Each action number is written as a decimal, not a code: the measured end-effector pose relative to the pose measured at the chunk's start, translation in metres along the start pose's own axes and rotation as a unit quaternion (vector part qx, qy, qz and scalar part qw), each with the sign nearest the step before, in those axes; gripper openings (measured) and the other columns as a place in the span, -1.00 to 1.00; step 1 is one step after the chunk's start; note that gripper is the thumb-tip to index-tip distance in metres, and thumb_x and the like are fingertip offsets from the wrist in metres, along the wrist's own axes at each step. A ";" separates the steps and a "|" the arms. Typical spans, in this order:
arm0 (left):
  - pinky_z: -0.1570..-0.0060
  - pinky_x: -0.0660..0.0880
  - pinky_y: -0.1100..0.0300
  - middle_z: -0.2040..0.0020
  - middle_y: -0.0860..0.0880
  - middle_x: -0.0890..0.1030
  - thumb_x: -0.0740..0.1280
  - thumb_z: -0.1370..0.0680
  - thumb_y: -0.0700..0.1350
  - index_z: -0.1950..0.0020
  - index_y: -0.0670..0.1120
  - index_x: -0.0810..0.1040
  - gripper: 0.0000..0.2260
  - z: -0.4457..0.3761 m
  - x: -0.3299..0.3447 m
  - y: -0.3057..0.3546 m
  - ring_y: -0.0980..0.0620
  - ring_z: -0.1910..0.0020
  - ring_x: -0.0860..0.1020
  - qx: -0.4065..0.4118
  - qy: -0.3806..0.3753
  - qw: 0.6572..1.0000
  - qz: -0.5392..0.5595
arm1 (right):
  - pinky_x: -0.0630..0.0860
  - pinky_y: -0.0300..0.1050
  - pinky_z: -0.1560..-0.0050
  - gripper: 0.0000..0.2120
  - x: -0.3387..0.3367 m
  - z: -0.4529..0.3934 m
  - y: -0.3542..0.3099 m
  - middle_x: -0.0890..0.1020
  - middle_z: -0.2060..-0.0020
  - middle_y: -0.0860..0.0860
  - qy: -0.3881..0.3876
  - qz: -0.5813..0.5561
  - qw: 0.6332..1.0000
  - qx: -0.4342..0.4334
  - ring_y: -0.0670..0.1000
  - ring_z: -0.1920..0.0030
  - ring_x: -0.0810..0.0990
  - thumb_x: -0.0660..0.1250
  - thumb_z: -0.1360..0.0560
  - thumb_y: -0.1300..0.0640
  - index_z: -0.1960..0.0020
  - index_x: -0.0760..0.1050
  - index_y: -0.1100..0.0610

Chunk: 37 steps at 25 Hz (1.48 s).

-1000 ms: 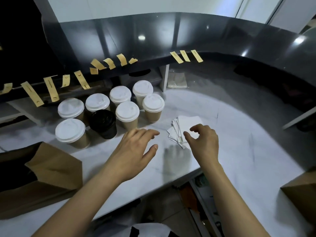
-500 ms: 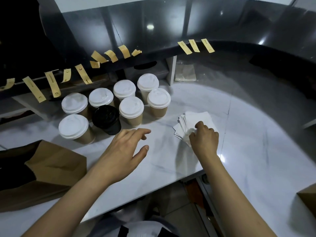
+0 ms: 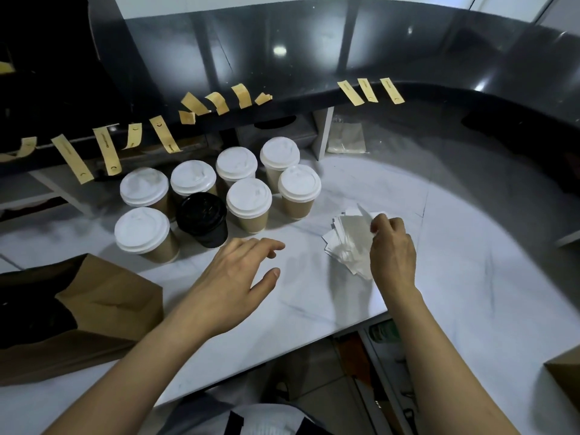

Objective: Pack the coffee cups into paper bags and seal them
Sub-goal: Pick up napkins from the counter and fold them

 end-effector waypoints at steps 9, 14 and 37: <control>-0.31 0.33 0.17 -0.21 0.23 0.51 0.23 -0.65 0.05 -0.39 0.13 0.43 -0.69 0.001 -0.003 -0.005 0.14 -0.27 0.35 -0.014 0.009 1.000 0.008 | 0.39 0.08 -0.07 -0.73 0.032 0.022 -0.005 0.61 -0.07 0.10 -0.129 0.092 0.987 -0.016 0.20 -0.08 0.55 0.37 -0.58 0.02 -0.19 0.57 0.17; -0.30 0.33 0.18 -0.21 0.23 0.51 0.23 -0.65 0.05 -0.40 0.13 0.43 -0.69 0.001 -0.003 -0.005 0.15 -0.28 0.35 -0.020 0.010 1.000 0.012 | 0.22 0.00 0.25 -0.82 0.025 0.011 -0.003 0.53 0.27 0.10 -0.139 0.094 0.986 -0.027 0.21 0.26 0.46 0.23 -0.59 0.26 0.19 0.50 0.21; -0.28 0.32 0.20 -0.22 0.19 0.52 0.23 -0.65 0.03 -0.40 0.11 0.44 -0.69 -0.002 -0.004 0.000 0.13 -0.25 0.36 -0.029 0.012 0.999 0.007 | 0.33 -0.05 0.27 -0.91 0.007 -0.004 0.003 0.59 0.23 0.03 -0.139 -0.024 0.988 0.057 0.14 0.21 0.50 0.39 -0.52 0.17 0.14 0.55 0.15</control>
Point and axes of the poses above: each hand's wrist, its own z-axis away from the middle knuckle, its own x-axis out of the palm, y = z × x, the point moved 4 cm from there along -z, towards the middle knuckle
